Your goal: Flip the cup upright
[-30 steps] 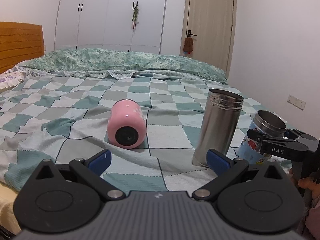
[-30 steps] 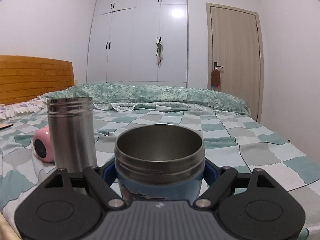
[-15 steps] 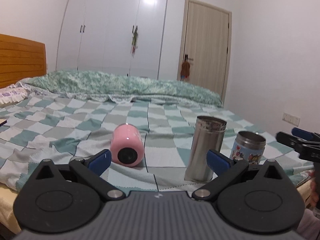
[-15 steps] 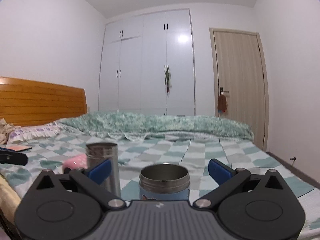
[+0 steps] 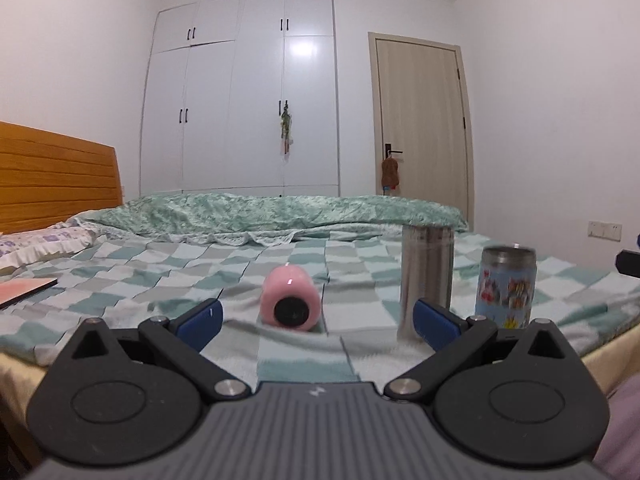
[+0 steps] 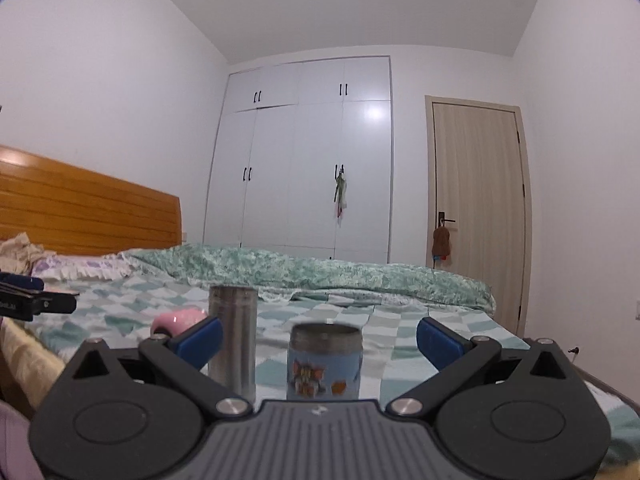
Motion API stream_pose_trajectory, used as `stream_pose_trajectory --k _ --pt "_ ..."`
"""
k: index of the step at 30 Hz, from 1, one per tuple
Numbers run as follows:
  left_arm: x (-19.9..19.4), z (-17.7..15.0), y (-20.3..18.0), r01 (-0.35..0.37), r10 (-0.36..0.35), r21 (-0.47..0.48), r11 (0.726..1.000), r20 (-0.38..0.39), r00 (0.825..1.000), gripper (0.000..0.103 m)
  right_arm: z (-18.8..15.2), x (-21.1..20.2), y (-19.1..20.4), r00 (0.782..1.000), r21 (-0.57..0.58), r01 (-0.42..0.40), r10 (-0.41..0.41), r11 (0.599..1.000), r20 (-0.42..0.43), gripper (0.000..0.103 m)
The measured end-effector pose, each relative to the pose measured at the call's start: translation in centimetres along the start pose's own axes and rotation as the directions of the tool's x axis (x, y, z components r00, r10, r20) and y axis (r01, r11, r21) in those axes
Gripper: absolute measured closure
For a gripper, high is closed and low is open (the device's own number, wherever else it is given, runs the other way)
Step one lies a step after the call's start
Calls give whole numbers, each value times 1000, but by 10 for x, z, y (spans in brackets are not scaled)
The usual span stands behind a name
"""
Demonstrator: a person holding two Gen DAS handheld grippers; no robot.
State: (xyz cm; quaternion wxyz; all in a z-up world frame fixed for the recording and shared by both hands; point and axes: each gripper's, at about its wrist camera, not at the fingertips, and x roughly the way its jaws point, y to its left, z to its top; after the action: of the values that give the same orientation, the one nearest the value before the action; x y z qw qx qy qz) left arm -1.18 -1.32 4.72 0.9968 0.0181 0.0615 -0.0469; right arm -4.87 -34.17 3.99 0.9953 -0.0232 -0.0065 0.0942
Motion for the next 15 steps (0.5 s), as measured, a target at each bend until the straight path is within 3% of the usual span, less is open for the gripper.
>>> stream_pose_trajectory --k 4,9,15 --pt "-3 -22 3 -42 42 -24 999 1 999 0 -21 -10 0 999 -13 14 -14 1000 -35 0" --pt "6 -40 12 -92 92 -75 993 -16 996 0 -47 -13 -1 998 -36 56 -57 998 -21 0" --pt "14 -45 14 -91 90 -72 993 -15 996 0 -52 -4 -8 996 -3 70 -70 998 -60 0"
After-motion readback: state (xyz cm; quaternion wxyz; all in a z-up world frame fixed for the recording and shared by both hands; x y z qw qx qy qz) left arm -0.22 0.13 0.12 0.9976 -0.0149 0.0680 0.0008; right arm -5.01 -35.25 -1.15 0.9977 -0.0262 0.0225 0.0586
